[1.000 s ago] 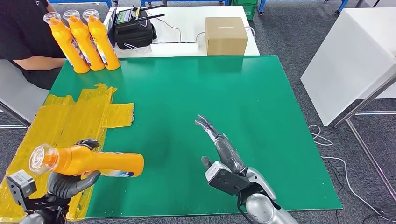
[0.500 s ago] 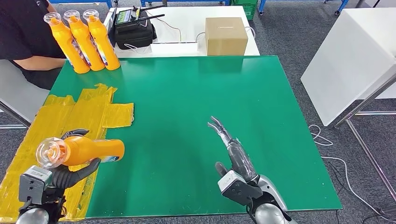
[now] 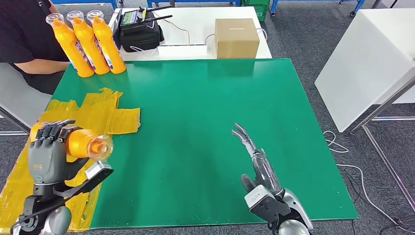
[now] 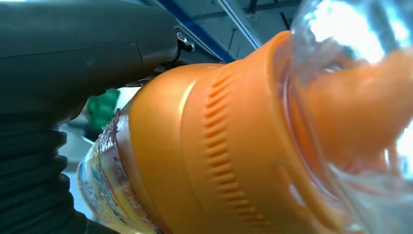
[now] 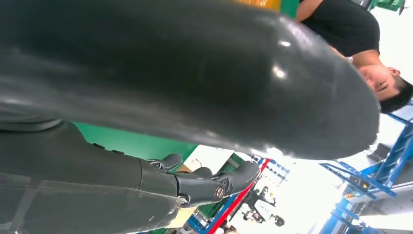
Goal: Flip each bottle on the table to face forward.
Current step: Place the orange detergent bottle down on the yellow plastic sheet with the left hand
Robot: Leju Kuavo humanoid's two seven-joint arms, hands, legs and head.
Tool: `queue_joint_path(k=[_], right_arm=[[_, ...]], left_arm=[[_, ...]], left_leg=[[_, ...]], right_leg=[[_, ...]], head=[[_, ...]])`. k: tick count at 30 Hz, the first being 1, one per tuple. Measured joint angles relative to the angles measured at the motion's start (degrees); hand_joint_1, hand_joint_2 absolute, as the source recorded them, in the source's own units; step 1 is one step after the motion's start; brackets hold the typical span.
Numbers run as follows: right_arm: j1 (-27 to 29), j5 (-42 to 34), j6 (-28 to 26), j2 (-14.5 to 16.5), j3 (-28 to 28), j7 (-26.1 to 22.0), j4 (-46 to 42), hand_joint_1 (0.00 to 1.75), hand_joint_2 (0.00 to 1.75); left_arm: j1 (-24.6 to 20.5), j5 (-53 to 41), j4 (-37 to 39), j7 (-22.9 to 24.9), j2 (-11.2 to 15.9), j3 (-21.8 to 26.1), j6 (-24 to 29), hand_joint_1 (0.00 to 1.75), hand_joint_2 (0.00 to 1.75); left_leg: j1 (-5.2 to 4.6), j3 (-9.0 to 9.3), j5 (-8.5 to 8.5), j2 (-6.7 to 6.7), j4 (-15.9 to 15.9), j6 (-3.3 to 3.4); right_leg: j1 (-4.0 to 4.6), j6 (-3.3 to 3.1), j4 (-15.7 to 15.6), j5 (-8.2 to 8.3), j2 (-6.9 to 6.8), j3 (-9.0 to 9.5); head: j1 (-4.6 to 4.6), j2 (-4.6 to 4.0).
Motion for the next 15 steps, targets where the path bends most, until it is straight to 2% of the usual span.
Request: queue_joint_path(k=[6,12,13,15], right_arm=[[-1.8,-1.2,1.7,0.0,0.1,0.6,0.0,0.0,0.0],[-2.9,-1.3,2.5,0.1,0.6,1.6,0.1,0.0,0.0],[-3.0,-1.3,2.6,0.1,0.6,1.7,0.1,0.0,0.0],[-3.1,-1.1,2.8,0.3,0.7,2.0,0.1,0.0,0.0]], left_arm=[[-3.1,-12.1,11.5,7.0,2.1,-6.1,-2.8,1.75,1.75],[-5.4,-11.6,20.6,9.1,2.9,-10.1,-6.4,1.75,1.75],[-5.6,-11.0,21.5,9.1,3.0,-10.5,-7.3,1.31,1.75],[-6.1,-10.0,23.0,9.0,3.2,-11.2,-9.3,0.44,0.87]], left_leg=[[0.02,0.02,0.02,0.02,0.0,-0.01],[0.02,-0.01,0.01,-0.01,0.0,0.0],[0.02,-0.02,0.01,-0.01,0.0,0.0],[0.02,-0.03,0.01,-0.01,0.0,0.0]], right_leg=[[0.01,0.0,0.0,0.0,0.0,0.02],[0.01,0.01,0.0,-0.01,-0.01,0.01],[0.01,0.01,0.0,-0.01,-0.01,0.0],[0.01,0.01,0.0,-0.01,0.0,0.0]], head=[[0.0,0.0],[0.0,0.0],[0.0,0.0],[0.0,0.0]])
